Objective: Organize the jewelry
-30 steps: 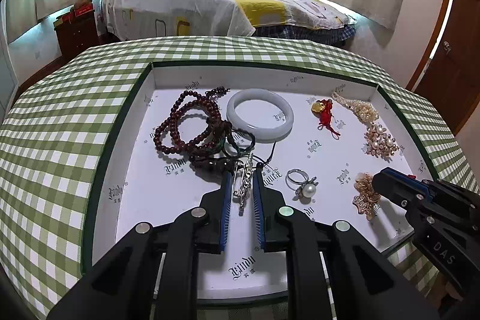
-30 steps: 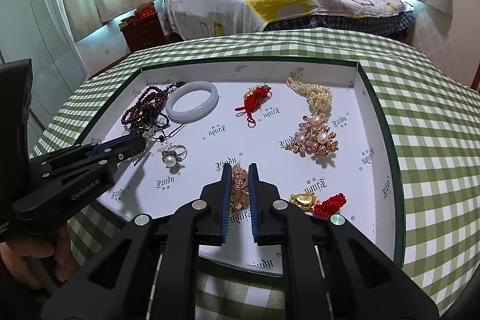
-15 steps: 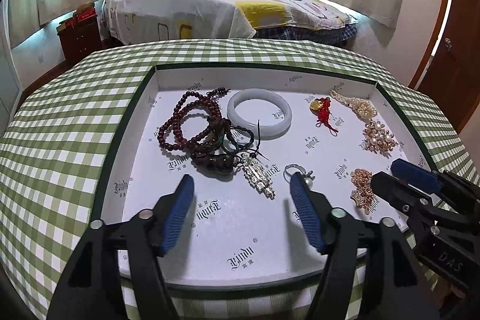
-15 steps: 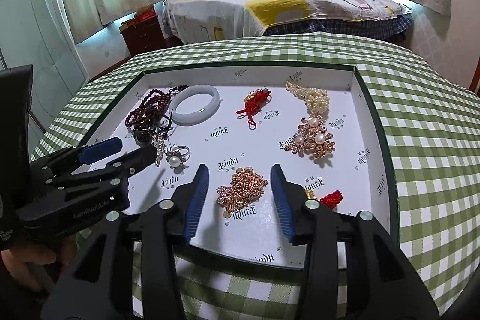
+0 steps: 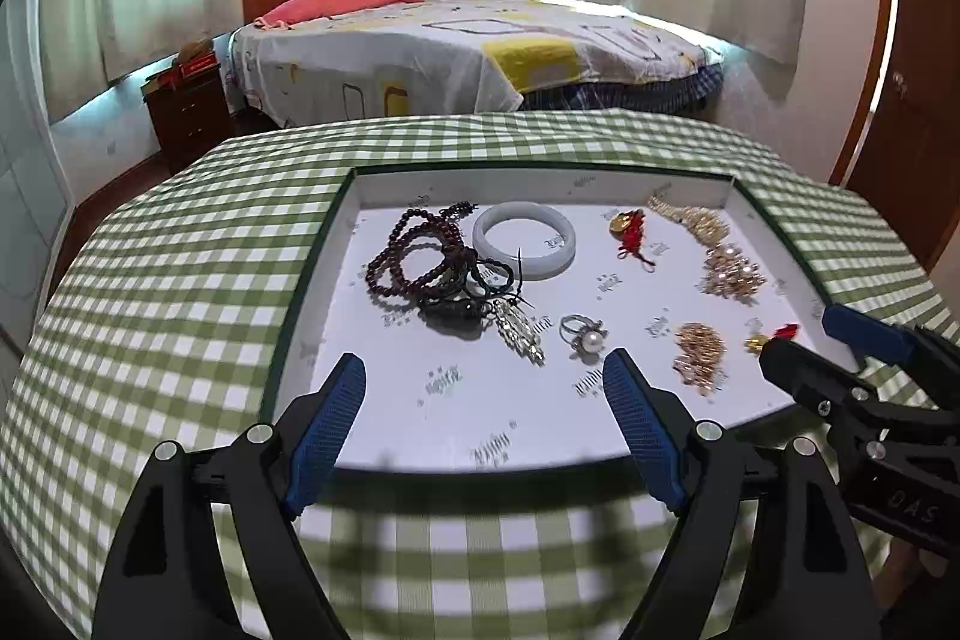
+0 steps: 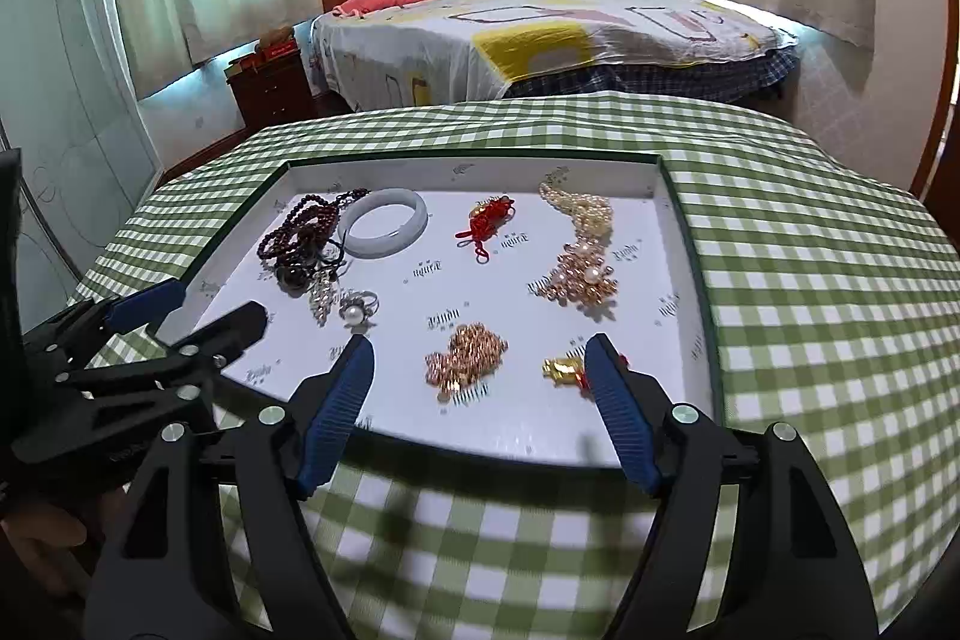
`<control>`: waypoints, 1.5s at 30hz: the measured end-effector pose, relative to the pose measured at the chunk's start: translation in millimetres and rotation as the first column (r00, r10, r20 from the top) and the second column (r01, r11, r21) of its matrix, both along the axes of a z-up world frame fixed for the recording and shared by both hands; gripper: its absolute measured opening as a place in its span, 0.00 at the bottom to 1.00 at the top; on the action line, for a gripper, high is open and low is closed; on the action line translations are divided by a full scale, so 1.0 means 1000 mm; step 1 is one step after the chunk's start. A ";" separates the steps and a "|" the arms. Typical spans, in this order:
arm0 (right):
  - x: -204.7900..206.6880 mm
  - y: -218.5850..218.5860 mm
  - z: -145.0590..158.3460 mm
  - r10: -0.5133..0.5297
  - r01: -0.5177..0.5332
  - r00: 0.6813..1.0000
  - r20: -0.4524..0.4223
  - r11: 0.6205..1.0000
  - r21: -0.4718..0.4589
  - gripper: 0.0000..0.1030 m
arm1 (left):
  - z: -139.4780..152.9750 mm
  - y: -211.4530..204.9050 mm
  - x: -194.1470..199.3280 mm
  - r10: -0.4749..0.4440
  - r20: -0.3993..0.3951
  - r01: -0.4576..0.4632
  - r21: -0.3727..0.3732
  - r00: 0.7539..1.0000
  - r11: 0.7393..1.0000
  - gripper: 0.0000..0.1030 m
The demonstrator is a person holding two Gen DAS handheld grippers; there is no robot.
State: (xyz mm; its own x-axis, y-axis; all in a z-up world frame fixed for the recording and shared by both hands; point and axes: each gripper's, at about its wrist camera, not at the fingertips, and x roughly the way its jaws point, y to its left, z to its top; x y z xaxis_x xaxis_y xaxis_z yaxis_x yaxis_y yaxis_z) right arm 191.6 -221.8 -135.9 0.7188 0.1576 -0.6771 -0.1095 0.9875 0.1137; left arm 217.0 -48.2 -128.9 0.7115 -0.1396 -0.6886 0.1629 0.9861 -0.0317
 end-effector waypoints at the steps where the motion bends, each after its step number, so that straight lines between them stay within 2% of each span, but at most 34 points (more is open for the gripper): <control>1: -0.005 0.000 0.004 -0.001 0.001 1.000 0.003 1.000 0.000 0.72 | 0.004 0.001 -0.005 0.003 0.003 -0.003 -0.007 1.000 1.000 0.76; 6: -0.037 0.001 0.034 -0.004 0.004 0.999 0.049 1.000 0.000 0.76 | 0.036 0.006 -0.039 0.014 0.063 -0.013 -0.024 0.998 1.000 0.79; 14: -0.096 0.002 0.091 0.002 0.001 0.987 0.159 1.000 -0.017 0.82 | 0.088 0.012 -0.095 0.054 0.176 -0.055 -0.002 0.983 0.999 0.81; 23: -0.147 -0.001 0.131 0.005 0.003 0.972 0.236 0.999 -0.034 0.84 | 0.128 0.028 -0.146 0.095 0.266 -0.097 -0.006 0.959 0.995 0.82; 33: -0.179 -0.008 0.152 -0.011 0.024 0.959 0.284 0.999 -0.040 0.88 | 0.154 0.036 -0.171 0.119 0.315 -0.121 -0.016 0.941 0.993 0.82; 45: -0.191 -0.010 0.158 -0.018 0.030 0.952 0.306 0.999 -0.034 0.88 | 0.155 0.038 -0.177 0.123 0.326 -0.125 -0.015 0.937 0.992 0.82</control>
